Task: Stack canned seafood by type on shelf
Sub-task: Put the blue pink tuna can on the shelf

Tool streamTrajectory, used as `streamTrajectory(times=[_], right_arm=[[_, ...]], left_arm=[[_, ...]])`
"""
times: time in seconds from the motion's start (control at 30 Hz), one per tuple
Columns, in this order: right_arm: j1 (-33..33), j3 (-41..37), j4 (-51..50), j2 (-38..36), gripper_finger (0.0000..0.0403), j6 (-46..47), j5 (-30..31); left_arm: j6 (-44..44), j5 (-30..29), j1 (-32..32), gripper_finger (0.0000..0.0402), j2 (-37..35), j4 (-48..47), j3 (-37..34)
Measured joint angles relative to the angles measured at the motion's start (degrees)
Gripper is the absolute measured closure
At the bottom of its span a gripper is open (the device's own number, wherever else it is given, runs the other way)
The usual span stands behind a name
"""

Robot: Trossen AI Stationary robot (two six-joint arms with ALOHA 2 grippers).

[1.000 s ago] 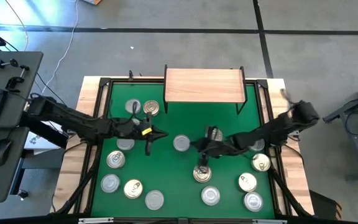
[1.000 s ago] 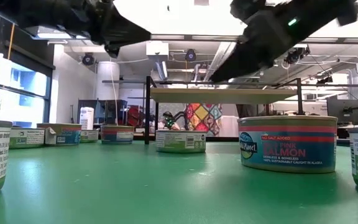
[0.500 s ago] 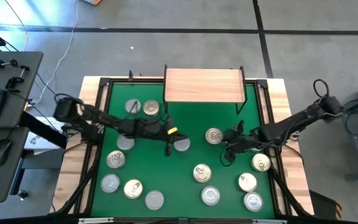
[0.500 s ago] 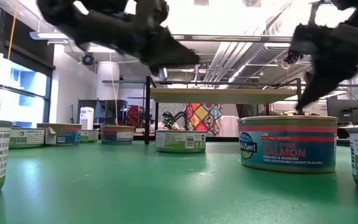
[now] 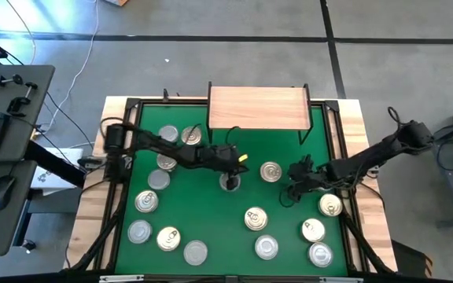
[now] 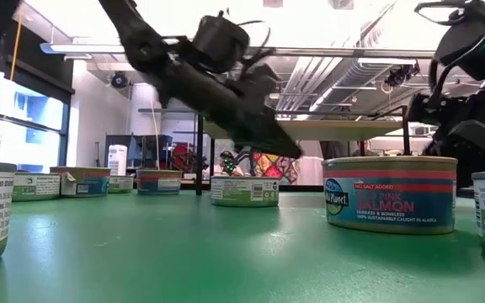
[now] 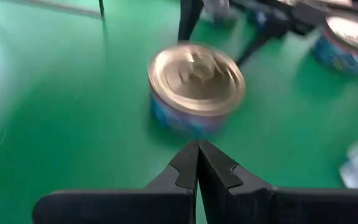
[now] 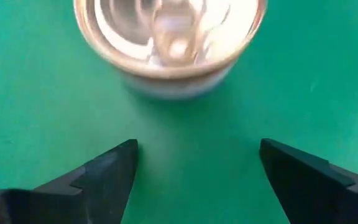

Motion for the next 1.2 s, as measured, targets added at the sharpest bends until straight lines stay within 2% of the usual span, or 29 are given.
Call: streamTrajectory(times=[0.17,0.33,0.6,0.9,1.07,1.2], right_arm=[[-0.84,-3.21,13.35,1.9,0.0071,-10.82,3.28],[-3.02,-3.99,22.27,4.66,0.0071,-16.51,1.47],[-8.26,-3.13,30.35,11.72,0.007,-19.67,-7.54],[-9.04,-2.74,40.54,19.32,0.007,-20.58,-4.98],[-8.94,-2.62,41.76,20.59,0.007,-18.22,-4.81],[-7.15,-2.43,40.43,20.02,0.0071,-15.21,-4.09]], left_arm=[[-0.46,1.53,1.89,0.0401,4.46,-0.13,2.9],[-0.92,3.26,2.53,0.0402,8.28,-1.18,5.84],[-0.29,5.63,2.33,0.0401,11.82,-1.23,9.99],[-0.42,4.26,2.39,0.0401,13.55,-2.23,11.41],[-0.43,3.88,2.37,0.0401,13.7,-2.15,11.34],[0.32,2.55,1.96,0.0401,11.39,-7.81,11.63]])
